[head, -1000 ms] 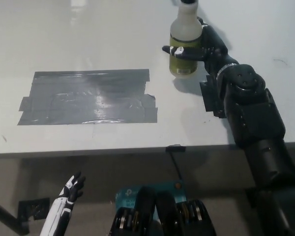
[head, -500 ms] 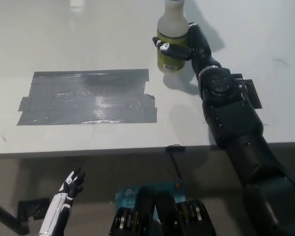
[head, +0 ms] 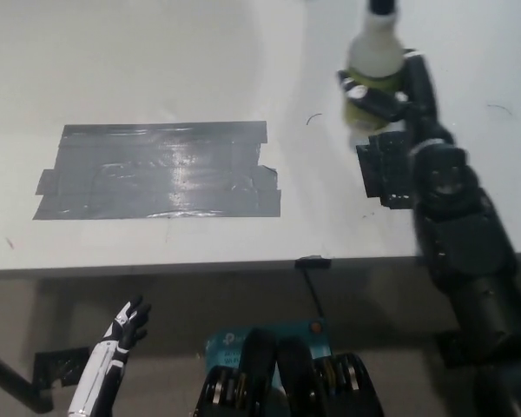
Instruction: A person hands a spray bottle to the robot which it grabs with its right hand and places on the black spot infront of it on the table
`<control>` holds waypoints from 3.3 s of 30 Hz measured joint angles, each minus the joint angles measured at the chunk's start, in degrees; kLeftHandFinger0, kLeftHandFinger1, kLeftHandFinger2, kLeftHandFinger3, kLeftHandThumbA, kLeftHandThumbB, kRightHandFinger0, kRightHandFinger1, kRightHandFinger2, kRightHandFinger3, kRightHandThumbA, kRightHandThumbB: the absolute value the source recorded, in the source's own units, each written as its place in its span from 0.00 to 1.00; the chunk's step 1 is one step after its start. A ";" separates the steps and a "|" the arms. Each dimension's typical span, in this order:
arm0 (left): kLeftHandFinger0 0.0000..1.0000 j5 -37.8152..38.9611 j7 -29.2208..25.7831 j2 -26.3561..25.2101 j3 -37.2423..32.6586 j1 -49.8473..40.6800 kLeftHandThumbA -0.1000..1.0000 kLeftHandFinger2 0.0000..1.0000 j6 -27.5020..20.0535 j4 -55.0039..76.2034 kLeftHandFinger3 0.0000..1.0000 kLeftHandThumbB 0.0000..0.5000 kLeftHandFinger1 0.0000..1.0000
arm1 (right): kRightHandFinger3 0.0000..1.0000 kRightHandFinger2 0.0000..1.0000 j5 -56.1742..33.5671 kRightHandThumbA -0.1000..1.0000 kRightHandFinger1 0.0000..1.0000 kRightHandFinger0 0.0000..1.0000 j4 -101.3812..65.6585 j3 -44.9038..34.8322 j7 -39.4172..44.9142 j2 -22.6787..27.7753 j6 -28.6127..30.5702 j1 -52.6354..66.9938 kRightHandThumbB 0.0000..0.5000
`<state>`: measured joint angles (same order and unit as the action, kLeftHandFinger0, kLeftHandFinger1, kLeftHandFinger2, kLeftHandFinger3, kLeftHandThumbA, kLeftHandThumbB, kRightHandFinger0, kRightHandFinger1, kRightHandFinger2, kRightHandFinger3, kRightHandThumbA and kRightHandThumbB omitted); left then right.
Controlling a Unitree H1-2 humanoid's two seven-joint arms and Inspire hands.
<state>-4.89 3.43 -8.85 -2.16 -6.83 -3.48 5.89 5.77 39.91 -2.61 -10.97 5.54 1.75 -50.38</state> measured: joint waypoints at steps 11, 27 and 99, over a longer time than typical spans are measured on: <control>1.00 0.87 0.32 0.07 0.24 -0.11 0.99 1.00 0.66 0.25 1.00 0.06 1.00 | 0.18 0.24 -1.46 0.59 0.02 0.00 -5.13 -5.34 -1.70 1.10 0.87 4.27 0.77; 1.00 1.28 0.45 0.07 0.56 -0.08 1.00 1.00 1.77 0.66 1.00 0.08 1.00 | 0.24 0.27 -3.08 0.53 0.01 0.00 -3.44 -6.76 -4.02 -4.52 4.56 7.85 0.73; 1.00 1.70 0.45 0.09 1.64 2.48 1.00 1.00 2.01 -0.14 1.00 0.02 1.00 | 1.00 1.00 -19.84 1.00 1.00 1.00 -47.58 -7.61 23.02 10.49 -3.40 36.85 1.00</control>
<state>-3.19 3.88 -8.77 -0.52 -4.35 -1.47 5.76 -14.07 -7.67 -10.22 12.06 16.03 -1.65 -13.53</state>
